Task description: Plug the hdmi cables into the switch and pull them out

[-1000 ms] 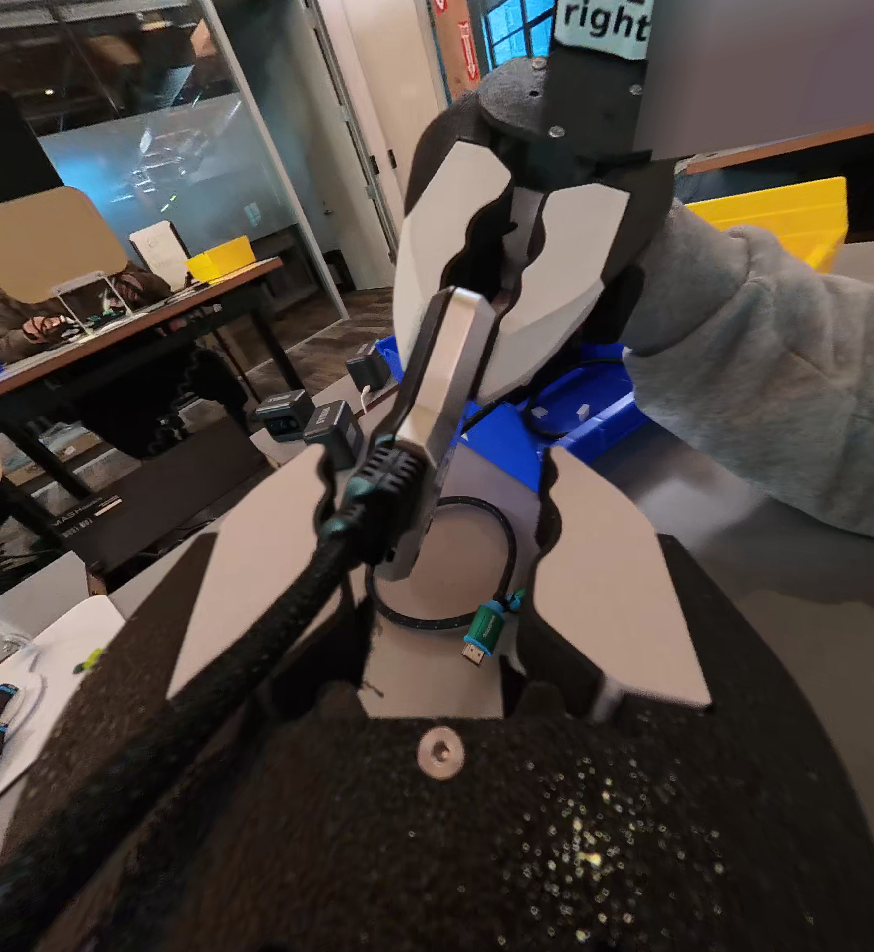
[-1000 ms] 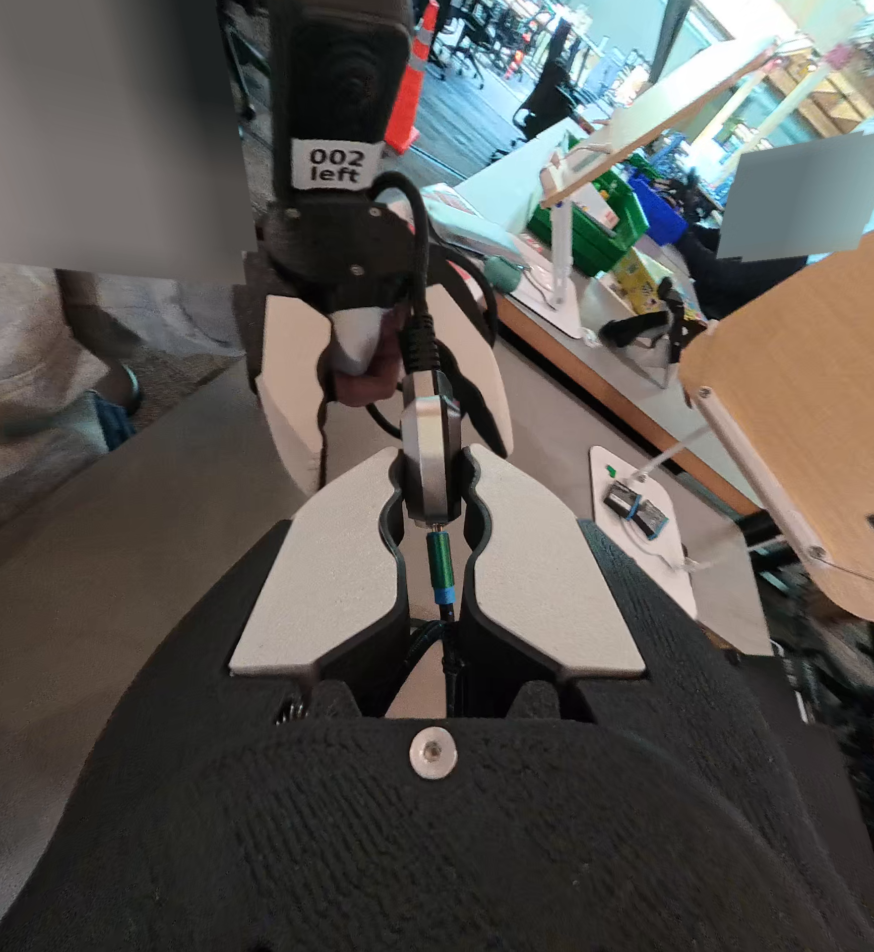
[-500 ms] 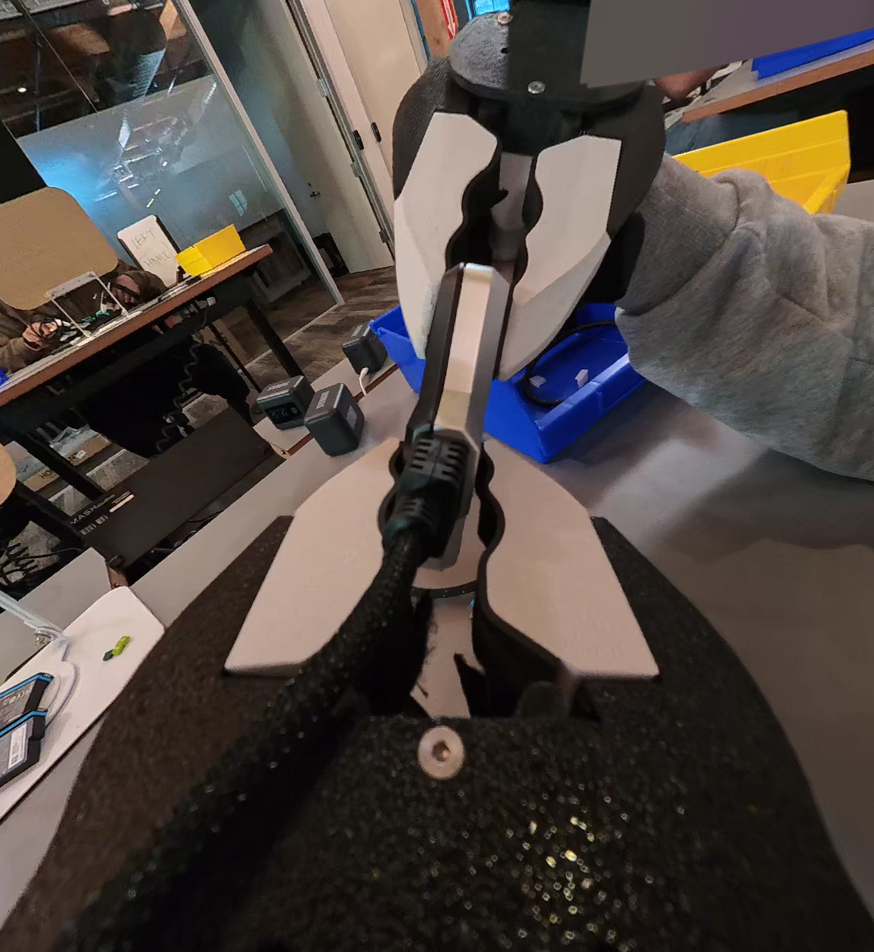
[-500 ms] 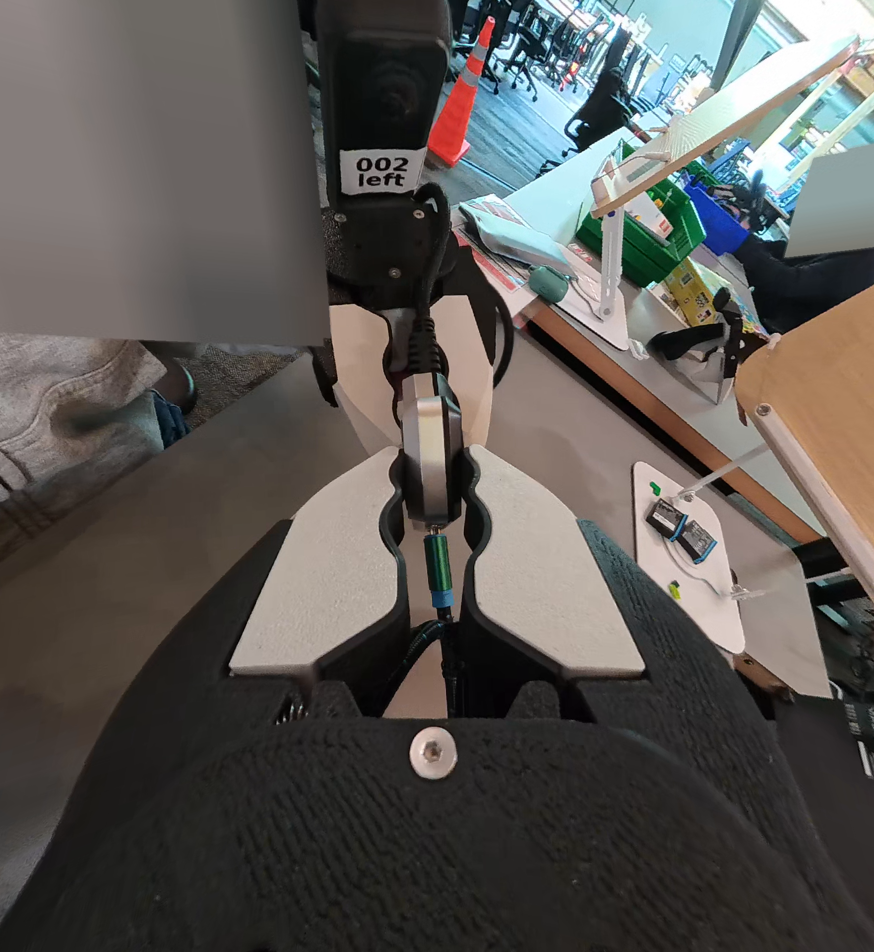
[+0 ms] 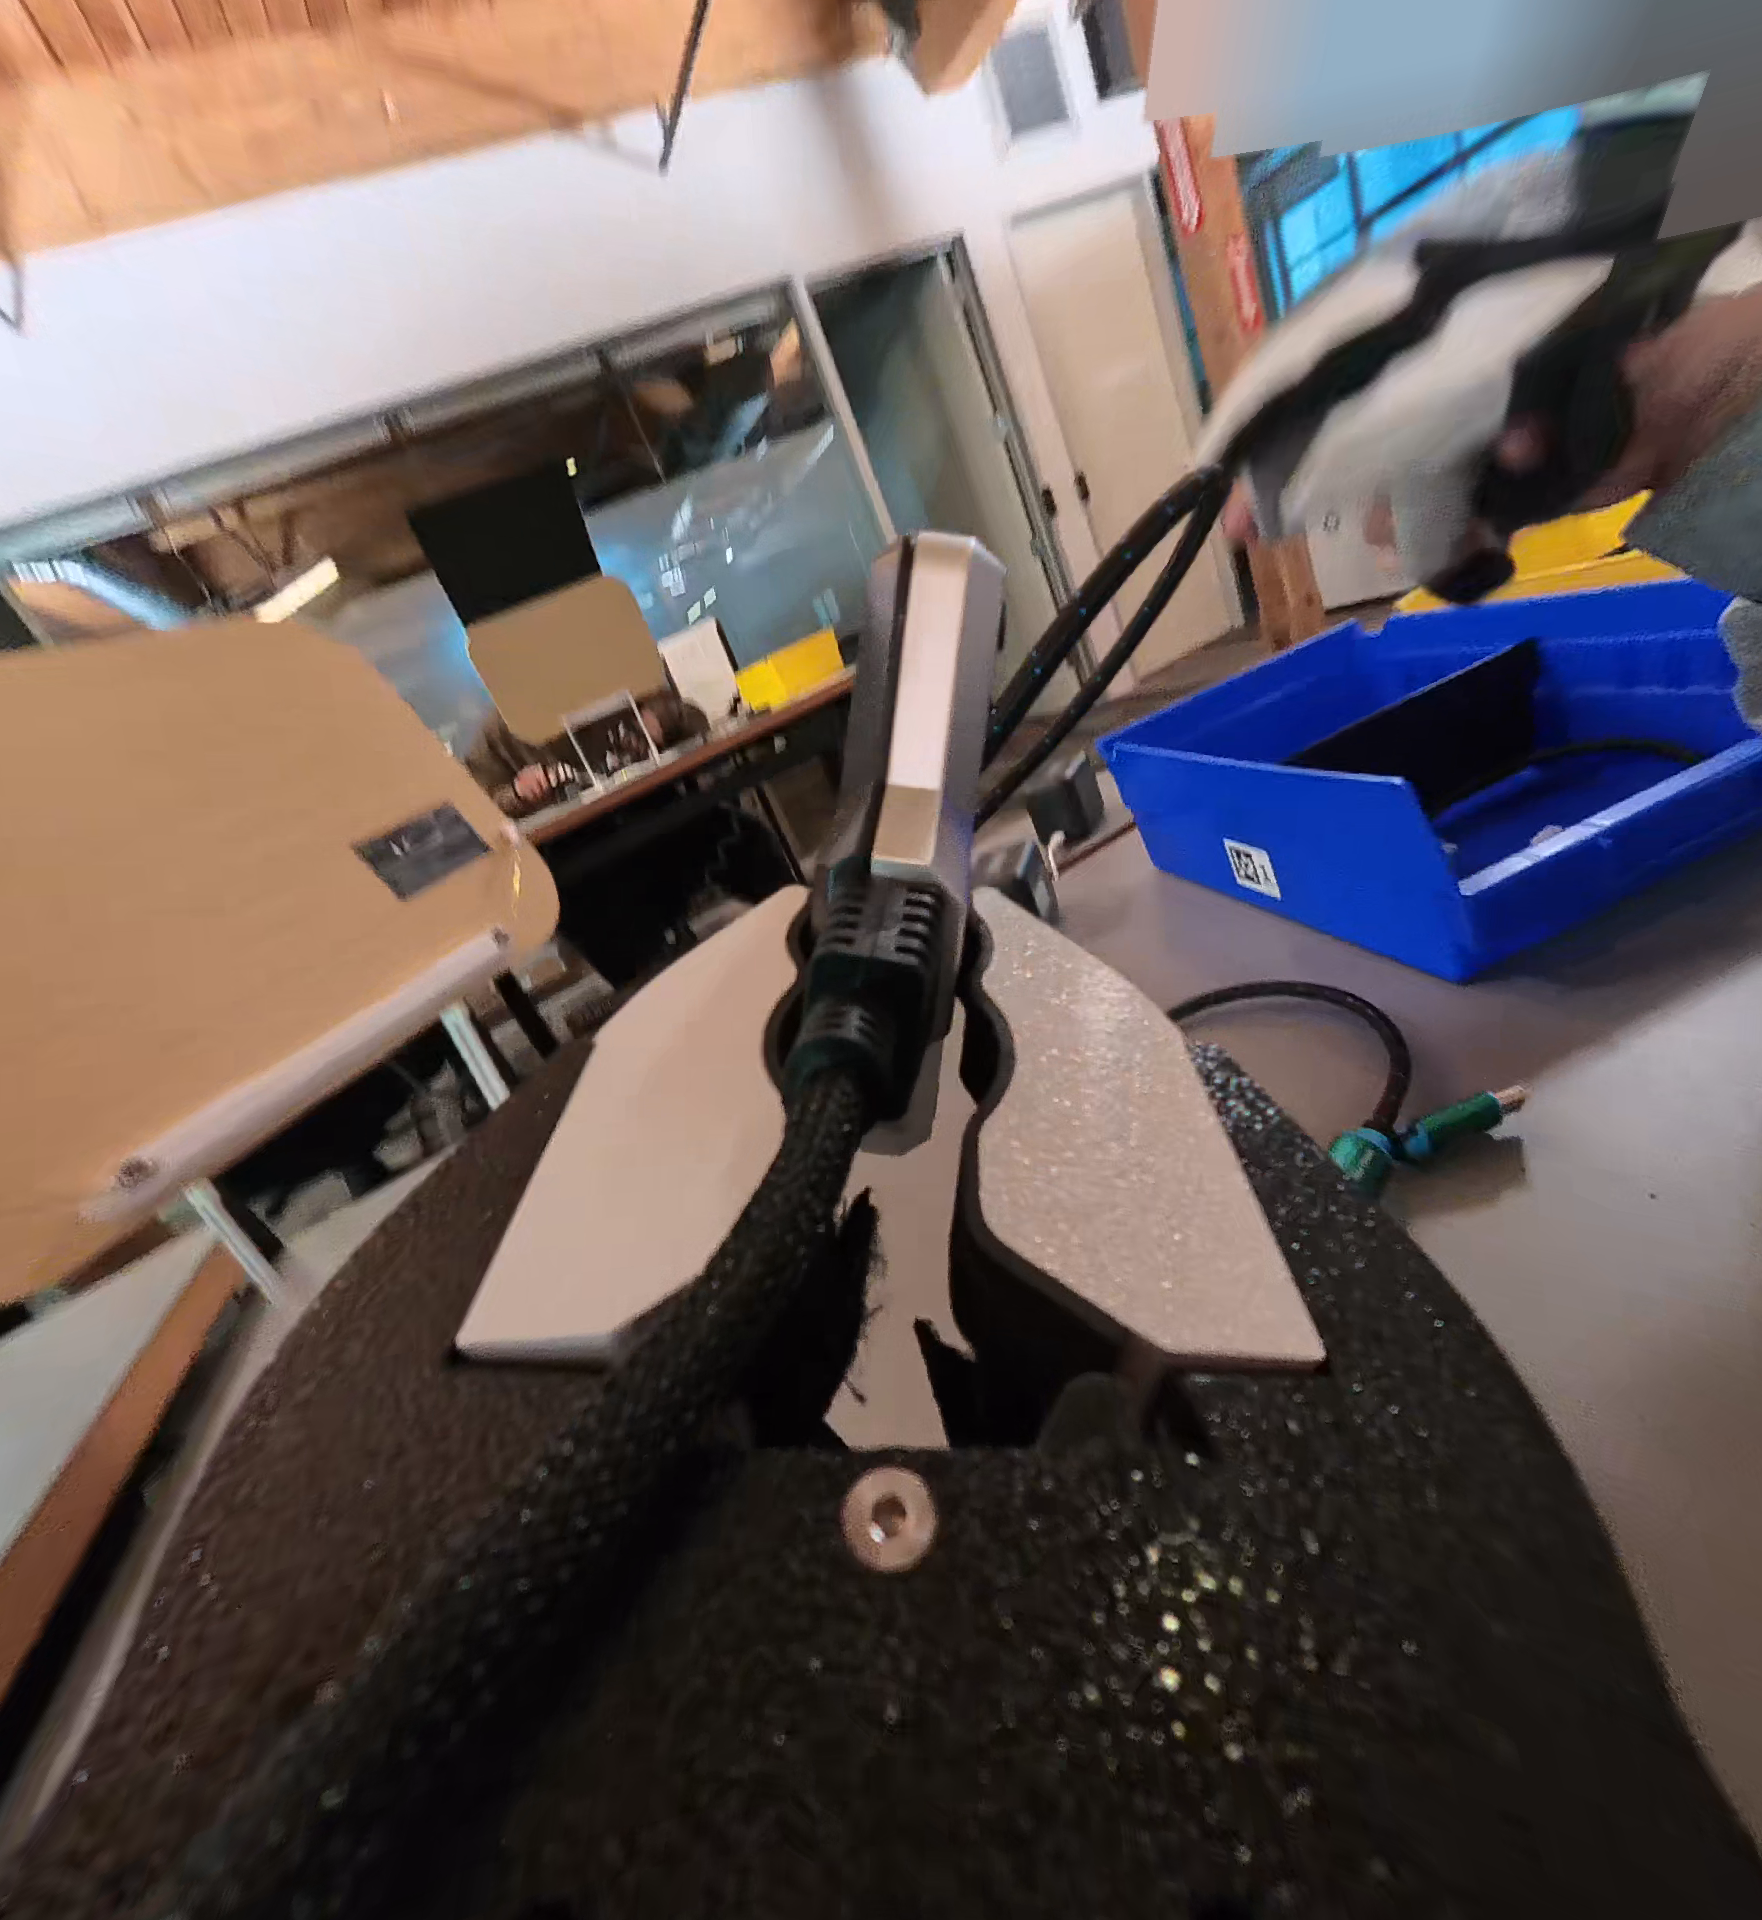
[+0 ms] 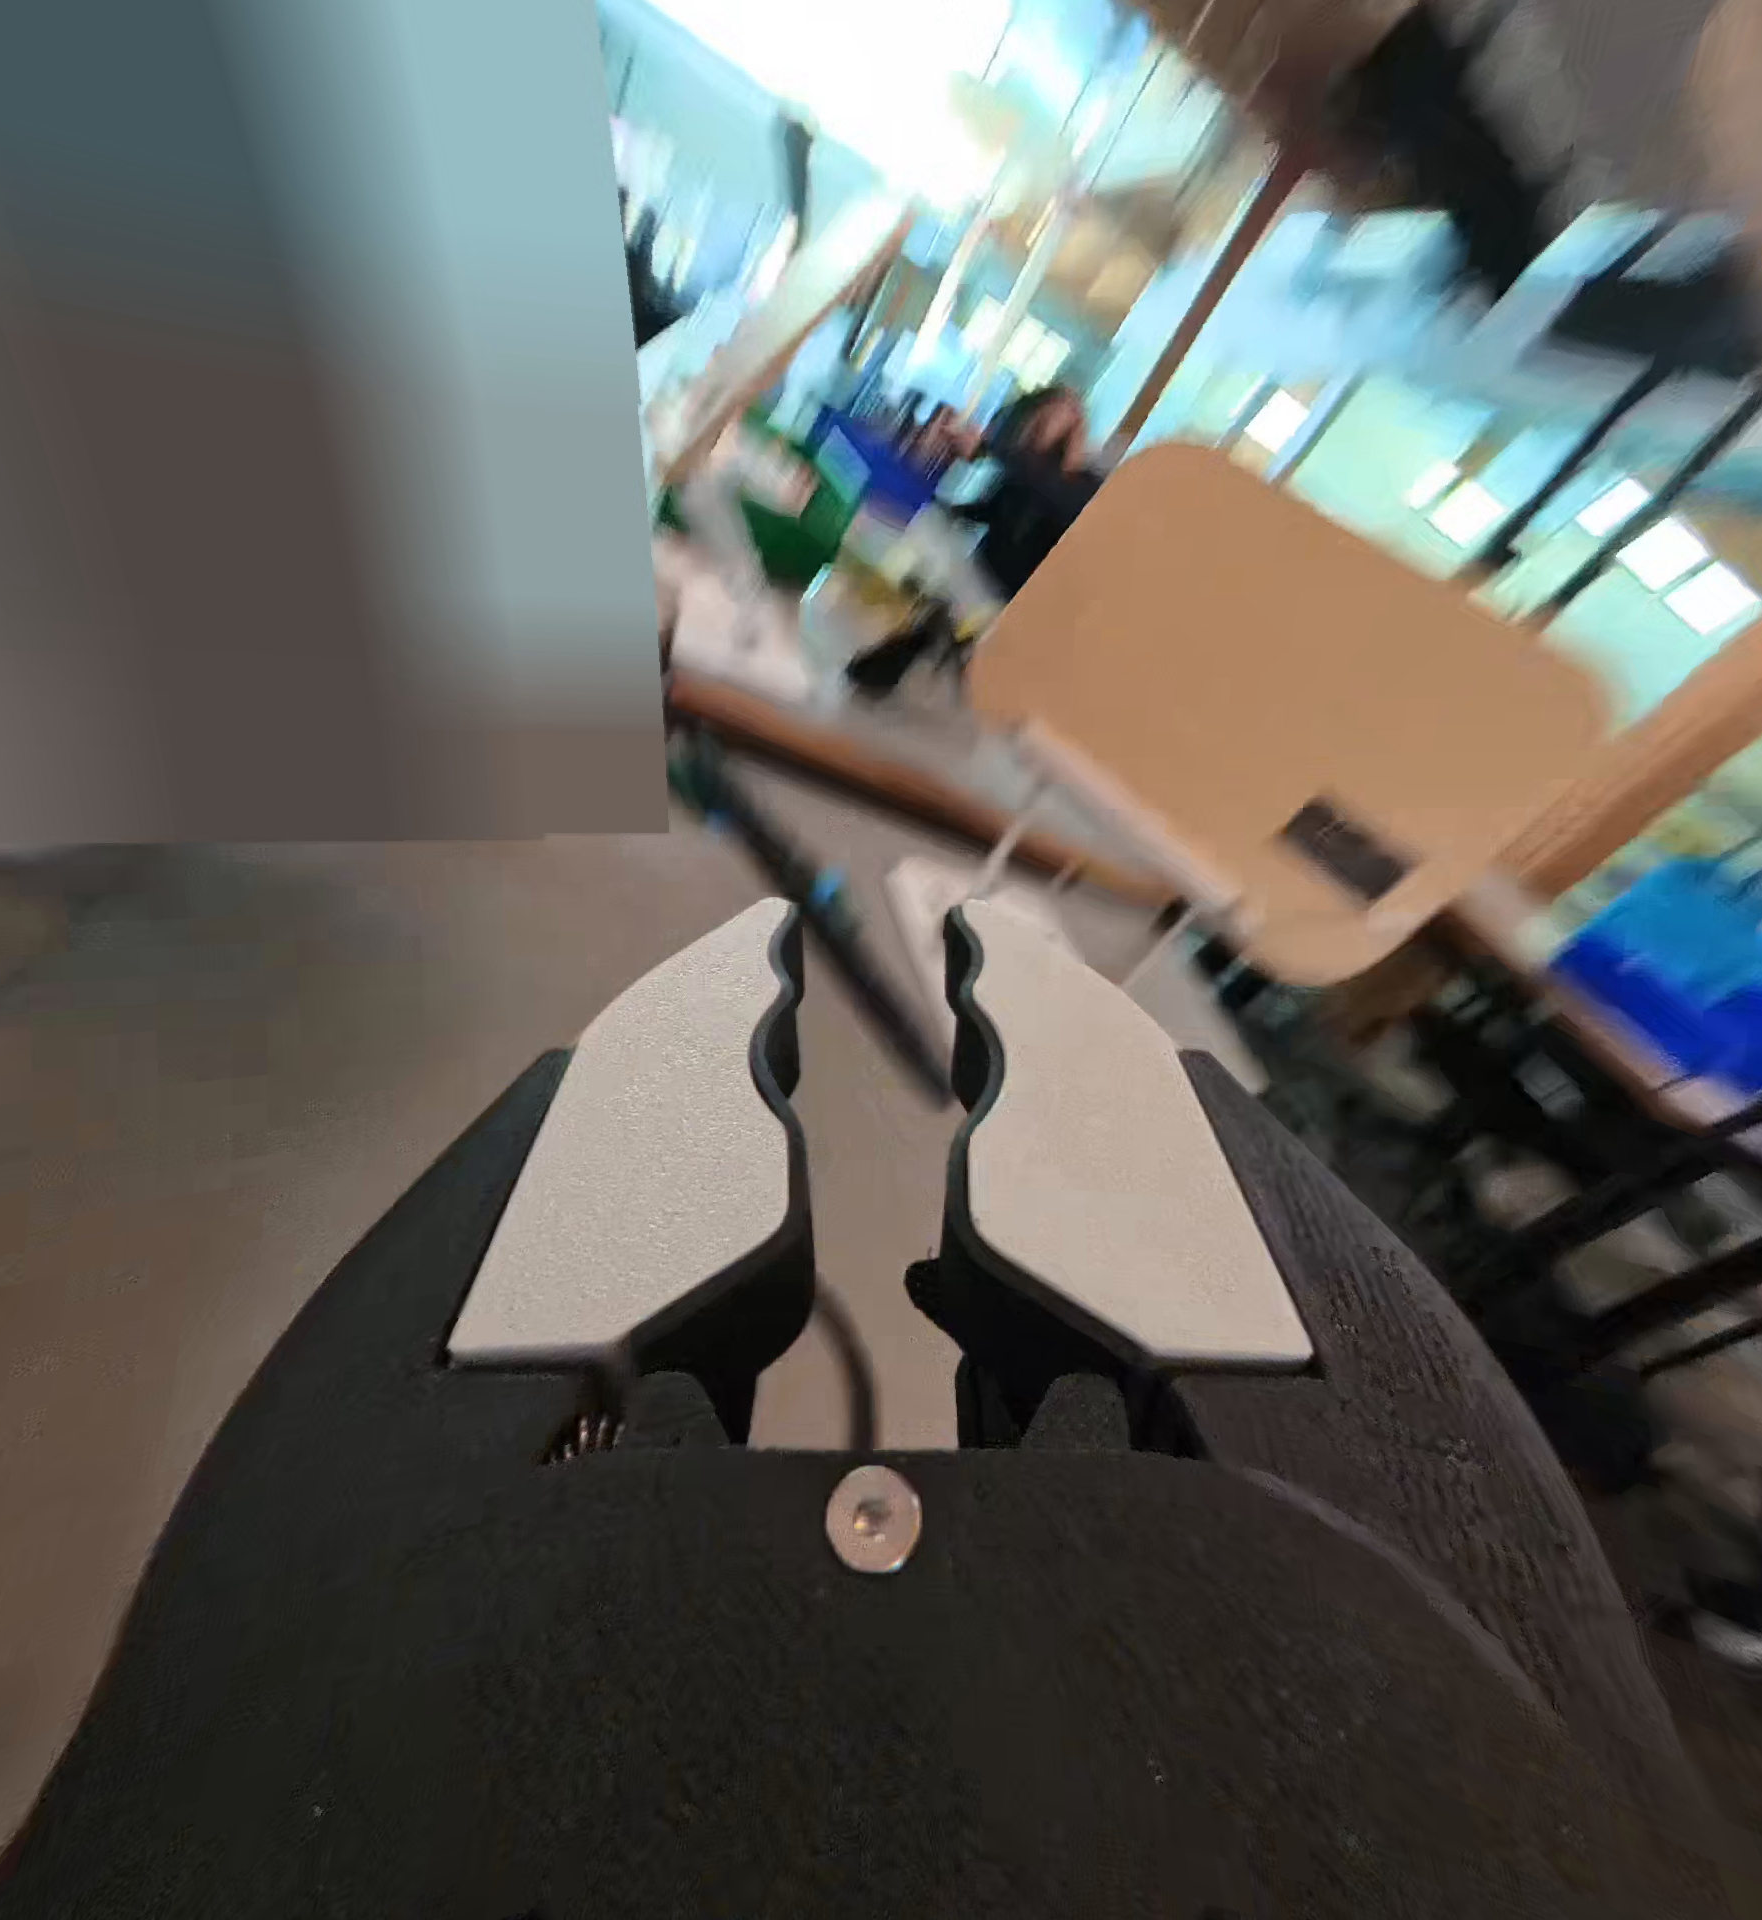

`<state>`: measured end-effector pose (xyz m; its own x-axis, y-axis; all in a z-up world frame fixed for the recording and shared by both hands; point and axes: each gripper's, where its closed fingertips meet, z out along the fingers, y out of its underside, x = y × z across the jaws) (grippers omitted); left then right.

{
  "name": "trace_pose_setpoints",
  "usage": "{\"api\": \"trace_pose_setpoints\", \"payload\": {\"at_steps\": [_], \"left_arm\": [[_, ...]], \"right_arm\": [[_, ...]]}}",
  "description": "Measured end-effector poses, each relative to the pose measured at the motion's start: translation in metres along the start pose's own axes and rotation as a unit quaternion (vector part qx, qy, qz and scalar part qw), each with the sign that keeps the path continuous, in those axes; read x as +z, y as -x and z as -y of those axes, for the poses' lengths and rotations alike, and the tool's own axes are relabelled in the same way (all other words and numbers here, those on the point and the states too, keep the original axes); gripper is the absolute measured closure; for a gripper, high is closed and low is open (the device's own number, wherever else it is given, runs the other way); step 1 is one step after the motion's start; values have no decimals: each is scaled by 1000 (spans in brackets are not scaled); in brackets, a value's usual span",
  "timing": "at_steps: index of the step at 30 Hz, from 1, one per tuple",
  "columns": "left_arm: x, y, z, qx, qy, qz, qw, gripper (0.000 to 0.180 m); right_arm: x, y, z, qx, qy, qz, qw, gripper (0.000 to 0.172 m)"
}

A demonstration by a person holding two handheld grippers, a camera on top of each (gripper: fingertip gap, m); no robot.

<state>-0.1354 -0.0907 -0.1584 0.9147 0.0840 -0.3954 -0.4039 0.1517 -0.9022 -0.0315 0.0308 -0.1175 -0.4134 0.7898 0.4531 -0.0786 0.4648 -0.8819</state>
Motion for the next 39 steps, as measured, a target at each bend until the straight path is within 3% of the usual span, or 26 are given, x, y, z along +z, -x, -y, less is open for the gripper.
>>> {"api": "trace_pose_setpoints", "payload": {"at_steps": [2,5,9,13,21,25,30,39], "left_arm": [[-4,3,8,29,-26,-2,999,157],[-7,5,16,41,-66,-7,997,158],[-10,9,16,12,-101,-10,995,158],[-18,12,24,-2,-132,-23,991,157],[-27,18,28,-10,-150,-31,988,157],[-20,9,27,-17,-152,-49,987,157],[-14,-2,26,-14,-144,-67,987,157],[-10,-9,25,-8,-136,-77,988,157]], "right_arm": [[11,37,-38,40,116,100,987,142],[23,80,-95,78,263,191,943,137],[43,105,-139,119,342,252,897,137],[50,113,-159,92,416,285,858,136],[52,121,-175,106,494,334,795,134],[49,125,-177,124,510,366,769,143],[51,126,-180,122,525,373,755,144],[55,132,-187,90,535,367,756,148]]}}
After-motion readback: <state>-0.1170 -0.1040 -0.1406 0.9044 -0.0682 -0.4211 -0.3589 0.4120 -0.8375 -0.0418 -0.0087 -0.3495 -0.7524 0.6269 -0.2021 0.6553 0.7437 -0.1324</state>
